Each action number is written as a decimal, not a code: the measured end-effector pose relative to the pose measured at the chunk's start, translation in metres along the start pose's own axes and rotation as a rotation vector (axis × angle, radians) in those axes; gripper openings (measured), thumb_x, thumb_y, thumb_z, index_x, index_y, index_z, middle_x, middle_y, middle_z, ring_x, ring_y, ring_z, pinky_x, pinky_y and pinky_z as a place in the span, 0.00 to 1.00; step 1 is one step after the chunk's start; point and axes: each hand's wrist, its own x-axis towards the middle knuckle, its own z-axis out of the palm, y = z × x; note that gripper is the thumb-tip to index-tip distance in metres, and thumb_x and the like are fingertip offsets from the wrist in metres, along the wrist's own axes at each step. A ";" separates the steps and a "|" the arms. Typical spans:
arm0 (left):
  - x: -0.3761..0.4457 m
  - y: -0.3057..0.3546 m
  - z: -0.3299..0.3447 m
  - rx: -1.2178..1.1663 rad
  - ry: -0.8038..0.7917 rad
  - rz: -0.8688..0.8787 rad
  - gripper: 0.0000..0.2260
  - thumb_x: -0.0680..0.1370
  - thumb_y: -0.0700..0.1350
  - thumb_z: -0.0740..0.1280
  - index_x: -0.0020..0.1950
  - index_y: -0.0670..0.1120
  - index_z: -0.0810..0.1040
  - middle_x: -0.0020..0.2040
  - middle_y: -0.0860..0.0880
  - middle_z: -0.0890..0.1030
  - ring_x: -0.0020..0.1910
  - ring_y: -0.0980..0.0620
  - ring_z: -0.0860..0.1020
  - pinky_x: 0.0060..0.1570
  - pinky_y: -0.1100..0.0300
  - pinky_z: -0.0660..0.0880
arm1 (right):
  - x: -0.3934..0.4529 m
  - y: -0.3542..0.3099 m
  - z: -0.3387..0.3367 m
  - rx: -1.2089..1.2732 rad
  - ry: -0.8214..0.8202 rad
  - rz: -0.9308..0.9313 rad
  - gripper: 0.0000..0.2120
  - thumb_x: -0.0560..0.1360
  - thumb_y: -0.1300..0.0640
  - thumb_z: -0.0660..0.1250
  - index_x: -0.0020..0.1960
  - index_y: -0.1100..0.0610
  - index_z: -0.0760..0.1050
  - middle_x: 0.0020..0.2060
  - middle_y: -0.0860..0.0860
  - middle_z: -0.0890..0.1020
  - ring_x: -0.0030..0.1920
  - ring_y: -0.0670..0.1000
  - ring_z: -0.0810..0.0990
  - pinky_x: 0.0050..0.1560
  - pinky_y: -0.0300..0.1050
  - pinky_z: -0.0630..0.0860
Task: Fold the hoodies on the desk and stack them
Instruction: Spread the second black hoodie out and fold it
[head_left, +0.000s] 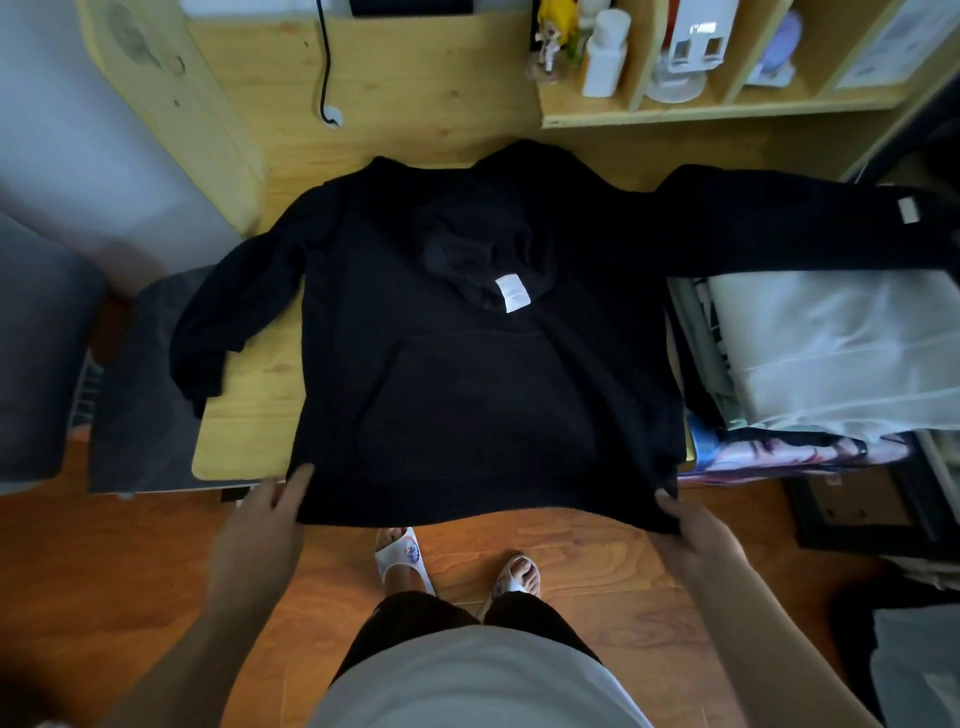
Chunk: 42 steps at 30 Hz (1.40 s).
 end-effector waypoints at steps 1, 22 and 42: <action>-0.002 0.000 0.000 -0.078 -0.070 -0.051 0.32 0.70 0.34 0.74 0.74 0.46 0.73 0.50 0.44 0.77 0.37 0.52 0.71 0.31 0.59 0.71 | -0.007 0.000 0.002 -0.171 0.067 -0.063 0.18 0.71 0.65 0.75 0.61 0.63 0.79 0.48 0.60 0.85 0.47 0.60 0.86 0.59 0.58 0.80; 0.089 0.029 0.009 -0.212 -0.049 -0.493 0.19 0.84 0.51 0.63 0.42 0.37 0.77 0.43 0.38 0.80 0.43 0.38 0.77 0.47 0.48 0.74 | -0.012 -0.022 0.037 -1.002 0.322 -0.496 0.17 0.83 0.52 0.59 0.59 0.66 0.77 0.56 0.66 0.79 0.58 0.66 0.76 0.55 0.51 0.69; 0.147 0.097 0.021 0.334 -0.011 0.357 0.25 0.84 0.55 0.58 0.80 0.49 0.65 0.79 0.39 0.64 0.78 0.35 0.63 0.75 0.41 0.65 | -0.039 -0.003 0.203 -1.735 -0.162 -1.085 0.31 0.81 0.47 0.61 0.81 0.51 0.54 0.80 0.56 0.52 0.79 0.61 0.51 0.77 0.59 0.56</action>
